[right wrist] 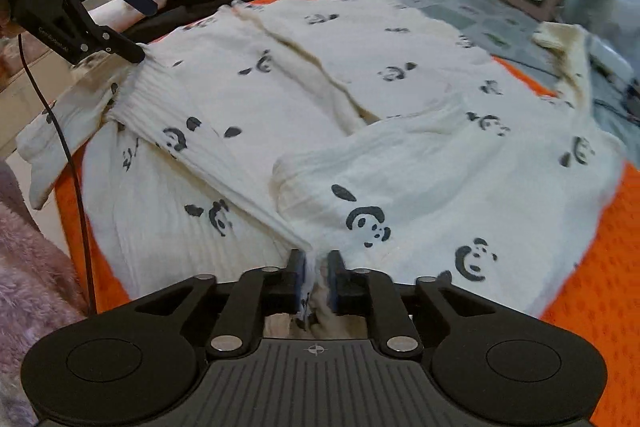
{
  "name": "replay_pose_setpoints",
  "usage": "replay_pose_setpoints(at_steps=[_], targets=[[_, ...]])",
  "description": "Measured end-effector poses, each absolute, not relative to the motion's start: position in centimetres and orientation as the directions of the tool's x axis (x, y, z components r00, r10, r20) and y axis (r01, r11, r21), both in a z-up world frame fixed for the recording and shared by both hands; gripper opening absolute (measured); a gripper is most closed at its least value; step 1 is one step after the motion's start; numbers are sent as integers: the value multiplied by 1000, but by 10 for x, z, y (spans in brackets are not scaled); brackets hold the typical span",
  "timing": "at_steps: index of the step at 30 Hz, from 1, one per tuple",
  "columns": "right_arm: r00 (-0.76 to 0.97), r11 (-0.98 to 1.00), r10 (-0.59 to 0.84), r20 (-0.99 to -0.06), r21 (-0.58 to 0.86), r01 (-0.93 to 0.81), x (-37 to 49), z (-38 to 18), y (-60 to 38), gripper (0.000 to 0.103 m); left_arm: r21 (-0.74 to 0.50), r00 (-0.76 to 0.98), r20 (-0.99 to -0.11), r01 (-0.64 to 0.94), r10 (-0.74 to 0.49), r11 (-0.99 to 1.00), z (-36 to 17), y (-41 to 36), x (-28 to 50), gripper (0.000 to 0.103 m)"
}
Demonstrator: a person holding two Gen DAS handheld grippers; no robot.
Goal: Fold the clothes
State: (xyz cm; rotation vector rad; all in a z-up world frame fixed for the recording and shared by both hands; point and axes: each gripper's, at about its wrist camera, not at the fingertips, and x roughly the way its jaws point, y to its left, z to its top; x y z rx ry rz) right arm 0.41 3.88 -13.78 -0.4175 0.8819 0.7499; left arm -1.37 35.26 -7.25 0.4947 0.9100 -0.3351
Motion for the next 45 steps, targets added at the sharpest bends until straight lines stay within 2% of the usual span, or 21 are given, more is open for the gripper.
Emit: replay_pose_setpoints(at_steps=[5,8,10,15,20,28,32,34,37,42,44,45], targets=[[494,751,381,-781,-51,-659,-4,-115,39,38,66,611,-770,360,-182,931,-45,383,-14,87],[501,770,379,-778,-36,-637,-8,-96,35,39,100,680,-721,293,-134,951,-28,385,-30,92],[505,780,372,-779,-33,-625,-11,-85,33,39,100,707,-697,262,-121,960,-18,387,-41,102],[516,798,330,-790,-59,-600,-22,-71,35,39,68,724,-679,231,-125,971,-7,398,-69,102],[502,806,334,-798,-34,-591,-43,-62,39,39,75,695,-698,310,-172,948,-17,398,-97,102],[499,874,296,-815,21,-485,-86,-60,59,39,92,591,-710,617,-383,782,-56,385,-127,102],[507,919,244,-827,31,-392,-104,-66,72,39,86,490,-735,753,-468,653,-86,378,-136,95],[510,939,220,-832,39,-340,-112,-69,78,39,102,450,-752,801,-481,591,-103,379,-138,81],[507,957,186,-842,39,-286,-122,-72,85,39,125,419,-760,845,-497,520,-120,387,-137,70],[499,974,143,-855,33,-223,-135,-75,97,39,192,417,-749,880,-514,433,-131,405,-132,65],[498,979,129,-858,30,-200,-137,-76,101,39,214,412,-755,890,-510,403,-132,412,-131,53],[498,981,122,-859,29,-190,-138,-77,104,39,224,413,-758,892,-505,393,-134,414,-129,42]])
